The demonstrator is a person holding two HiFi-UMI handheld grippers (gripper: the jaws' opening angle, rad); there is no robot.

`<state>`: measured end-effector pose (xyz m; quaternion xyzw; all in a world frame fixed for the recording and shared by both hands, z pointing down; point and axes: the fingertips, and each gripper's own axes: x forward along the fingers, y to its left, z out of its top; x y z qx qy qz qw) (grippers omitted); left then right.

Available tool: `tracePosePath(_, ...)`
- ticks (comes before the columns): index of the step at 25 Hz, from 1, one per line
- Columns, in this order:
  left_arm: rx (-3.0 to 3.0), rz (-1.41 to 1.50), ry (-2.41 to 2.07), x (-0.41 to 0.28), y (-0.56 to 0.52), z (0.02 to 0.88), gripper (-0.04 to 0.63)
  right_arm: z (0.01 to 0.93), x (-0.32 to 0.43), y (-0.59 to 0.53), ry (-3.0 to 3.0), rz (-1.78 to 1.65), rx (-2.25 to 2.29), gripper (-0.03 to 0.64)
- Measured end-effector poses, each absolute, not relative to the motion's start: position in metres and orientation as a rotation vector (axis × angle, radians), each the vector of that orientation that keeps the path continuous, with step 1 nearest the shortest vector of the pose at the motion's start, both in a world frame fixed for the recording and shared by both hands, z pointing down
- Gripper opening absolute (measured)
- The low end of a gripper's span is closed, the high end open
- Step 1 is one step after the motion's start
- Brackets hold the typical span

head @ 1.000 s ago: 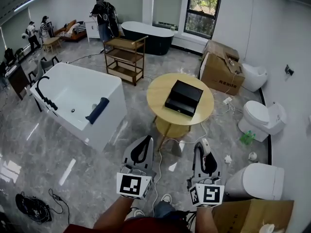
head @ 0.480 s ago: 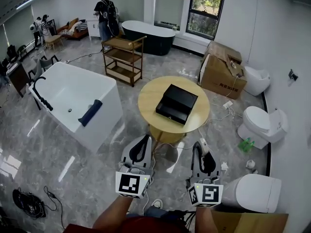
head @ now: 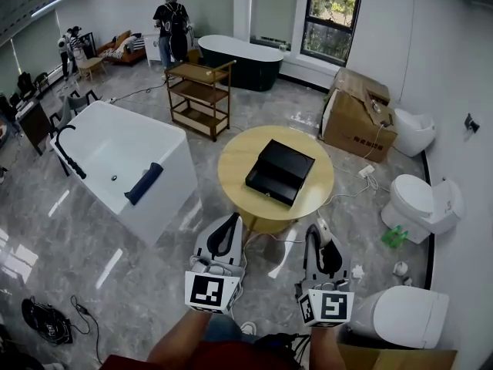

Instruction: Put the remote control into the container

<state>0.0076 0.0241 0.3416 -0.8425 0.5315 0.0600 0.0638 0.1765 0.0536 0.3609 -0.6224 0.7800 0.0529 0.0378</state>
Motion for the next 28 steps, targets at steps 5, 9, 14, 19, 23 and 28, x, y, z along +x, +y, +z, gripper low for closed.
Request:
tracePosePath(5,-2.548,0.191,1.603,0.009,0.004,0.343,0.015,0.364,0.173,0.032,2.409,0.170,-1.902,0.117)
tracePosePath(9,-2.557,0.199,1.597,0.001,-0.023,0.348,0.015,0.370,0.161,0.007,2.420,0.171,-1.907,0.117)
tracePosePath(14,-2.582,0.190,1.589,-0.005,-0.068,0.354,0.015,0.378,0.150,-0.033,2.425,0.144,-1.945,0.117)
tracePosePath(19,-2.601,0.208,1.563,-0.027,-0.106,0.354,0.015,0.375,0.123,-0.071,2.415,0.136,-1.954,0.117)
tracePosePath(23,-2.599,0.273,1.552,-0.045,-0.133,0.341,0.015,0.368,0.103,-0.098,2.403,0.136,-1.961,0.117)
tracePosePath(28,-2.612,0.217,1.523,-0.071,-0.160,0.343,0.015,0.360,0.077,-0.125,2.380,0.159,-1.964,0.117)
